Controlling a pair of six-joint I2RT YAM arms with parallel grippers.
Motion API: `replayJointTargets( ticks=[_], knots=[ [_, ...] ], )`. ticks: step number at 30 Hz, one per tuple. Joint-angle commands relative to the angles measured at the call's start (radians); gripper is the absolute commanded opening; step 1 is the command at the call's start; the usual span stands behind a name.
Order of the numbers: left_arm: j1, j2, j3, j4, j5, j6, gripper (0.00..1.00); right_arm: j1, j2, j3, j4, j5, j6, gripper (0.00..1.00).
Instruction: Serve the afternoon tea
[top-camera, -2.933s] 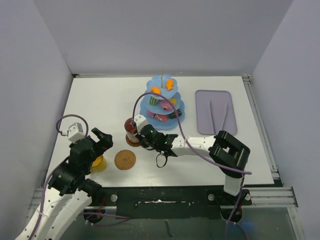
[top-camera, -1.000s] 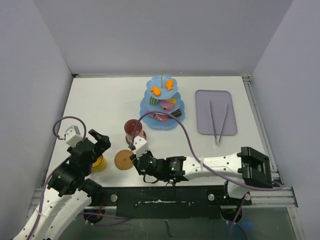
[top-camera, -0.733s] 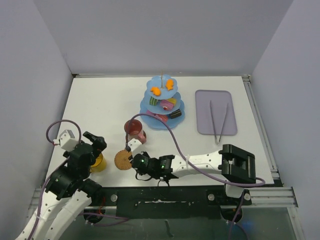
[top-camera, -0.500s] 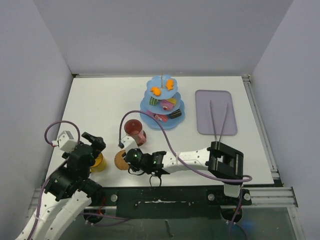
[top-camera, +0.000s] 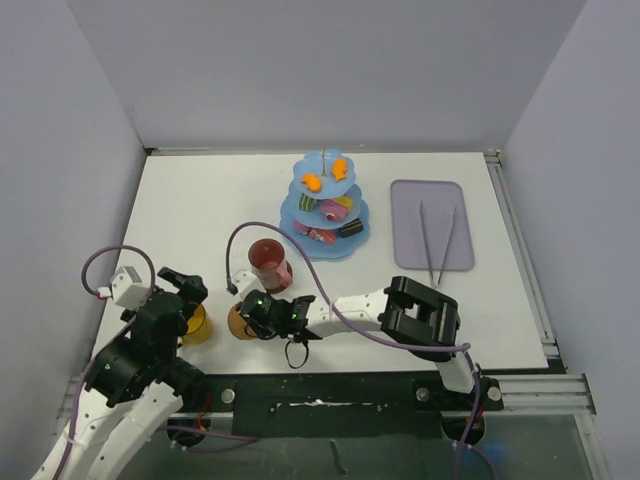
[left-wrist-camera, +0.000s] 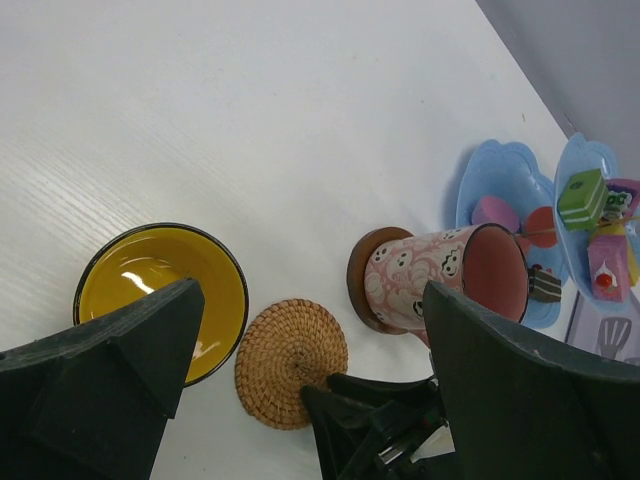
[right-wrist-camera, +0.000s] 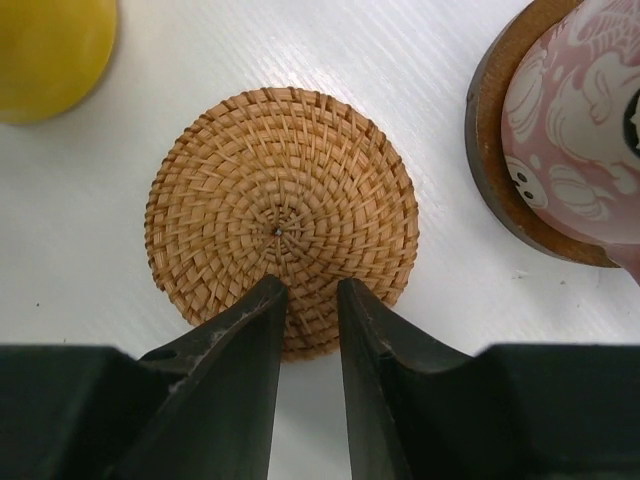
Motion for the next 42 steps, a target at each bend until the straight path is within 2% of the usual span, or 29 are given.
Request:
replayJointTargets(
  ticks=[1,7,13,16,20,23,28,34,42],
  knots=[
    [-0.008,-0.008,0.045,0.004,-0.036,-0.021,0.91,0.013,0.000,0.014,-0.056,0.007,-0.045,0.28],
    [-0.012,-0.012,0.045,0.000,-0.041,-0.033,0.91,0.043,-0.135,-0.221,-0.095,0.092,0.057,0.26],
    [-0.015,-0.018,0.031,0.007,-0.043,-0.046,0.91,0.090,-0.329,-0.457,-0.135,0.185,0.274,0.26],
    [-0.017,-0.012,0.026,0.021,-0.036,-0.039,0.91,0.072,-0.422,-0.549,-0.170,0.227,0.393,0.26],
    [-0.016,0.009,0.025,0.023,-0.034,-0.038,0.91,-0.030,-0.524,-0.613,-0.124,0.177,0.461,0.26],
    [-0.017,0.014,0.023,0.025,-0.037,-0.037,0.91,-0.118,-0.542,-0.627,-0.066,0.139,0.465,0.27],
    [-0.017,0.011,0.023,0.028,-0.039,-0.032,0.91,-0.263,-0.474,-0.575,-0.049,0.083,0.471,0.26],
    [-0.018,0.009,0.023,0.029,-0.035,-0.031,0.91,-0.307,-0.397,-0.450,-0.155,0.174,0.486,0.27],
    [-0.020,0.015,0.020,0.024,-0.031,-0.042,0.91,-0.356,-0.384,-0.426,-0.236,0.209,0.583,0.28]
  ],
)
